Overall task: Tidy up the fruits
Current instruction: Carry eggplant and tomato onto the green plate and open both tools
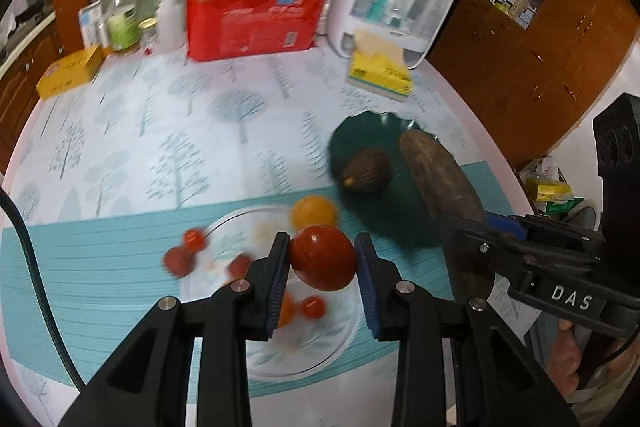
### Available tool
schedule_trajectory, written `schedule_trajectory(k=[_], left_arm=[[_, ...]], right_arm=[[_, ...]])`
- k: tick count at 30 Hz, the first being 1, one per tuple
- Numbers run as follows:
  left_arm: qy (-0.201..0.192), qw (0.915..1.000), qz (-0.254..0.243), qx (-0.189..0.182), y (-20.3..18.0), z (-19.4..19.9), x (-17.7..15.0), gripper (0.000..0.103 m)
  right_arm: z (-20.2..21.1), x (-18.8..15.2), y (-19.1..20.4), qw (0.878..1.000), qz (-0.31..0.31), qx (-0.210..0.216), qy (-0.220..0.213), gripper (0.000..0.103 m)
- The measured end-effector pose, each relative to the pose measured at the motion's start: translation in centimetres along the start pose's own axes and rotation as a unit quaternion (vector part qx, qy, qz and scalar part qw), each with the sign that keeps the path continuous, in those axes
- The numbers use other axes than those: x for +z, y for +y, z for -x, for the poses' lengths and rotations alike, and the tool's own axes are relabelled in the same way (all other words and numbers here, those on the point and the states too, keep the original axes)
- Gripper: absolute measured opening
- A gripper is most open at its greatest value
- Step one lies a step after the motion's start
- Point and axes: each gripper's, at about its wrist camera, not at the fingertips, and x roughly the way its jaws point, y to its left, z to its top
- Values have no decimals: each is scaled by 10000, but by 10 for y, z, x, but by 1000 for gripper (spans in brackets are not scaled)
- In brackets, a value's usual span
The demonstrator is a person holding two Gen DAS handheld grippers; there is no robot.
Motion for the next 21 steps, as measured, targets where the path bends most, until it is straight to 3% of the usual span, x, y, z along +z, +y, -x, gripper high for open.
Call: schedule_trajectory(k=[10,21], left_arm=[[64,9995,-39,296,-104,-68,36,31],[666,9951,50,728,-142,-165,43,31]], right_arm=[[19,47,-102,9995,302,-43,-24,31],[-53,88,-176,9952,751,-421,467,31]])
